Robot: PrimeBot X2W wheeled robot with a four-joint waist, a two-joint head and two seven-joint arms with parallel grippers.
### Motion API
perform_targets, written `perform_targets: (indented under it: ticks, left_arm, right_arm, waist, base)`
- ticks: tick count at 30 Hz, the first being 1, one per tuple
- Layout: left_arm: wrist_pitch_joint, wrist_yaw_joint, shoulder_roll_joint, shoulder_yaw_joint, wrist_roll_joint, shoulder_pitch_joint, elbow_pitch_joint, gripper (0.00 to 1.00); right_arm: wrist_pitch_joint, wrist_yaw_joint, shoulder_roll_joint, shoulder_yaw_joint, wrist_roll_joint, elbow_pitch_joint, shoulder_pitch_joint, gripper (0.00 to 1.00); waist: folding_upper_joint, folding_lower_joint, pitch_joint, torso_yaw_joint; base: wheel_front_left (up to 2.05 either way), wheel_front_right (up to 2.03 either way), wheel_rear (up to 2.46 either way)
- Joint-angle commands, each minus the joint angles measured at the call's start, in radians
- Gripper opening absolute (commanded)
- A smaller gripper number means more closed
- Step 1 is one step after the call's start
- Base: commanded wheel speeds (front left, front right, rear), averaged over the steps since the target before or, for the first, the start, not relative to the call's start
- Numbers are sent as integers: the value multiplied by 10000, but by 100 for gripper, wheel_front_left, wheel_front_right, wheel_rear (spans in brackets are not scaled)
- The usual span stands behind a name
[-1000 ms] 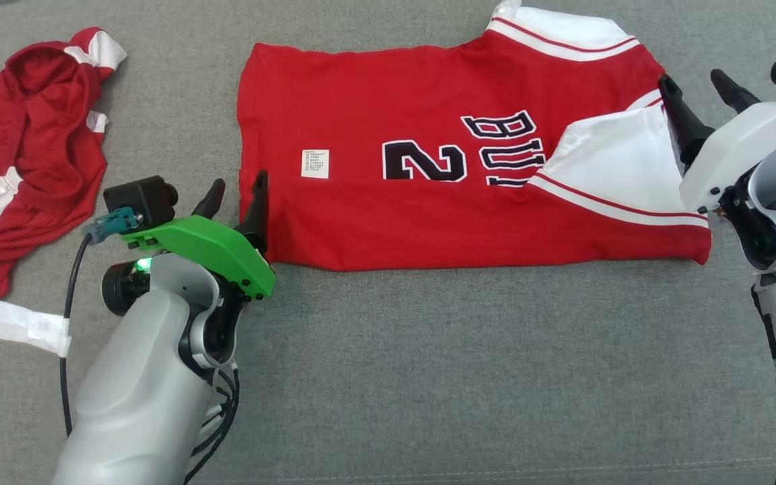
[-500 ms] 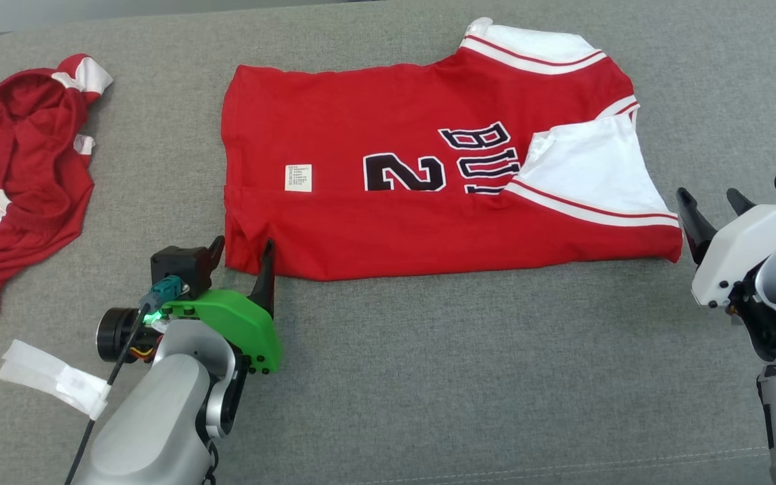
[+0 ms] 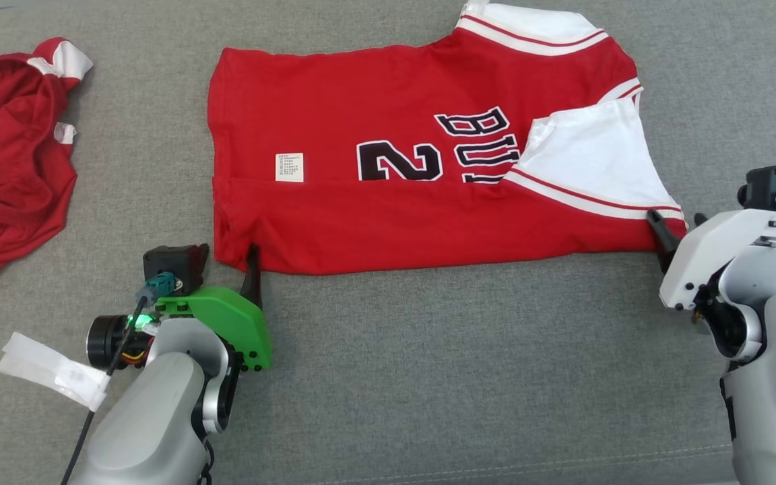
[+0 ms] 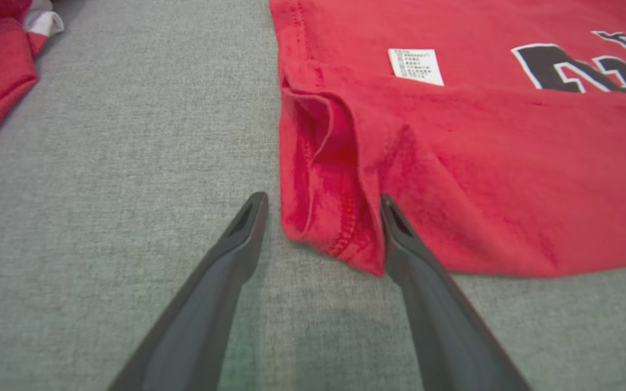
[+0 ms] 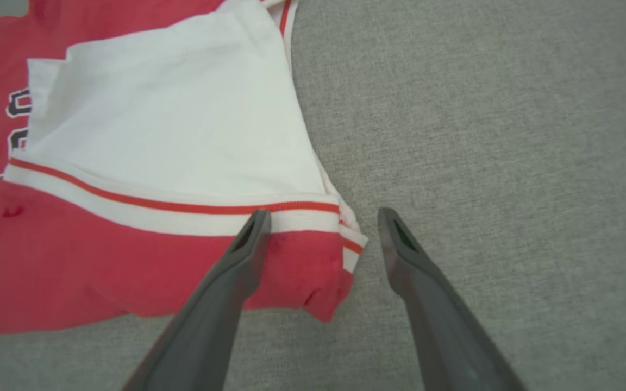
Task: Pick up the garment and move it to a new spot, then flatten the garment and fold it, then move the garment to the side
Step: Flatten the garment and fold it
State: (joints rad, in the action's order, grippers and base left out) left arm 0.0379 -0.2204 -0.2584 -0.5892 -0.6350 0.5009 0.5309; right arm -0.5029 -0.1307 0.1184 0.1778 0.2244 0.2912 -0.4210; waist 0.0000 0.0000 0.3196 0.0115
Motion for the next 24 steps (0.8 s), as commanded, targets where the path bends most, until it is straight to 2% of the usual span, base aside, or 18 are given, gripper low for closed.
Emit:
perform_targets:
  ticks: [1, 10, 11, 14, 15, 16, 18, 24]
  left_arm:
    - [-70, -53, 14, 23, -158, 39, 86, 100]
    - [-203, 50, 191, 105, -423, 108, 595, 100]
    - [-191, 75, 208, 119, -470, 131, 648, 85]
    - [-134, 211, 259, 153, -588, 230, 823, 28]
    - [-131, 273, 275, 154, -623, 261, 870, 0]
    - [-133, 356, 292, 155, -661, 295, 935, 0]
    - [-153, 485, 322, 169, -772, 342, 1063, 0]
    - [152, 791, 362, 301, -1051, 1, 1103, 0]
  right_arm:
    - [-206, -2, -30, -53, 78, 194, -48, 100]
    - [-1247, 0, -74, 35, -94, 547, 266, 100]
    - [-1309, 0, -100, 36, -108, 530, 289, 100]
    - [-1357, 0, -138, -49, -86, 454, 302, 100]
    - [-1393, 0, -162, -48, -33, 474, 306, 100]
    - [-1489, 0, -189, -77, 40, 523, 323, 92]
    - [-1460, 0, -214, -185, 90, 481, 311, 0]
    - [-1066, 9, 37, -122, 219, 171, 423, 0]
  waist:
    - [0, 0, 36, 59]
    - [0, 0, 178, 189]
    - [0, 0, 191, 184]
    - [0, 0, 234, 156]
    - [0, 0, 239, 147]
    - [0, 0, 243, 136]
    - [0, 0, 244, 125]
    - [0, 0, -6, 195]
  base:
    - [0, 0, 0]
    - [0, 0, 0]
    - [0, 0, 0]
    - [0, 0, 0]
    - [0, 0, 0]
    - [0, 0, 0]
    - [0, 0, 0]
    - [0, 0, 0]
